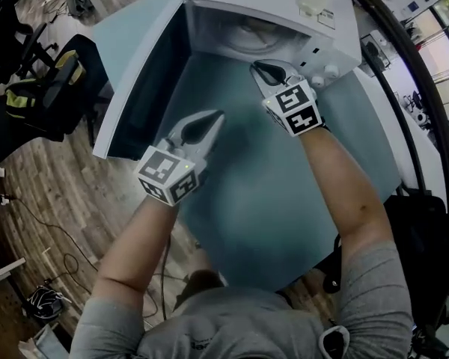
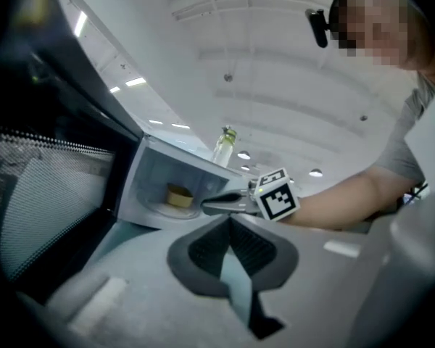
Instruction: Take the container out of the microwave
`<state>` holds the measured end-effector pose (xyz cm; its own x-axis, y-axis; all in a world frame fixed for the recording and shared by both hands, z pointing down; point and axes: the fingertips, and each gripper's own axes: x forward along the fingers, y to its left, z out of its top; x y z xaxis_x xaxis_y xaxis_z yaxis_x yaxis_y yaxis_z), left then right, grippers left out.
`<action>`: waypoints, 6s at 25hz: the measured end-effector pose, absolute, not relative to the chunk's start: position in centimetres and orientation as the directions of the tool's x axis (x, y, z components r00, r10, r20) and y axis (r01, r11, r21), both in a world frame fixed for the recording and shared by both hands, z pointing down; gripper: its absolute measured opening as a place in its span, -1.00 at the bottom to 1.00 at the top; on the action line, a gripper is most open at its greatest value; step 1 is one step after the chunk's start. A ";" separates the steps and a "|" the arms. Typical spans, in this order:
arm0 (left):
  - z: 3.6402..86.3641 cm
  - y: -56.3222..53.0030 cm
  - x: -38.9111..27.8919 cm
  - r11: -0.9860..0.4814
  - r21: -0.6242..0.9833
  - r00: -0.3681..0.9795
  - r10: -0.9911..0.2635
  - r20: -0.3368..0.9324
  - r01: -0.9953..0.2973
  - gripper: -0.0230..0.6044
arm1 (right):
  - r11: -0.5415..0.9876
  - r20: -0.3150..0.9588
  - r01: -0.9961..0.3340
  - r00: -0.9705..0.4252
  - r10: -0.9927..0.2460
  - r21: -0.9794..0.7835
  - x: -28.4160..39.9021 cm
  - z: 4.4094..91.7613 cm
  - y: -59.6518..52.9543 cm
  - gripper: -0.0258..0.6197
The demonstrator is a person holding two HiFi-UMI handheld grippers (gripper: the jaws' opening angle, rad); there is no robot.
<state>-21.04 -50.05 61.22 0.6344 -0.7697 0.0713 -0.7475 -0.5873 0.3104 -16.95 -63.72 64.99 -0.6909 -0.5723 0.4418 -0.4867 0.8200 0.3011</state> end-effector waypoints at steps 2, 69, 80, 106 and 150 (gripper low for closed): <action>61.9 -51.3 -21.1 -0.592 0.305 0.637 -0.768 0.065 -0.746 -0.87 | 0.808 0.447 -0.502 -0.673 -0.589 0.309 -17.4 65.6 -65.8 -0.83; 65.6 -53.2 -23.6 -0.617 0.382 0.657 -0.753 -0.032 -0.688 -0.86 | 0.733 0.651 -0.388 -0.342 -0.678 0.559 -22.1 71.4 -81.1 -0.85; 61.9 -49.5 -23.9 -0.621 0.353 0.648 -0.760 -0.053 -0.700 -0.87 | 0.807 0.686 -0.347 -0.425 -0.590 0.479 -23.9 71.0 -72.4 -0.85; 53.6 -40.4 -20.5 -0.634 0.245 0.643 -0.764 -0.052 -0.734 -0.87 | 0.880 0.680 -0.273 -0.560 -0.474 0.389 -21.2 64.0 -53.1 -0.85; 21.8 -32.1 7.7 -0.801 0.047 0.781 -0.594 -0.192 -0.597 -0.86 | 0.760 0.454 -0.415 -0.621 -0.638 0.500 12.2 29.3 -37.4 -0.85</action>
<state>7.74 -32.07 21.81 0.7811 -0.5942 -0.1915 -0.5975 -0.8005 0.0468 12.16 -37.42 29.31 -0.6213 -0.6383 0.4545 -0.4151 0.7600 0.5000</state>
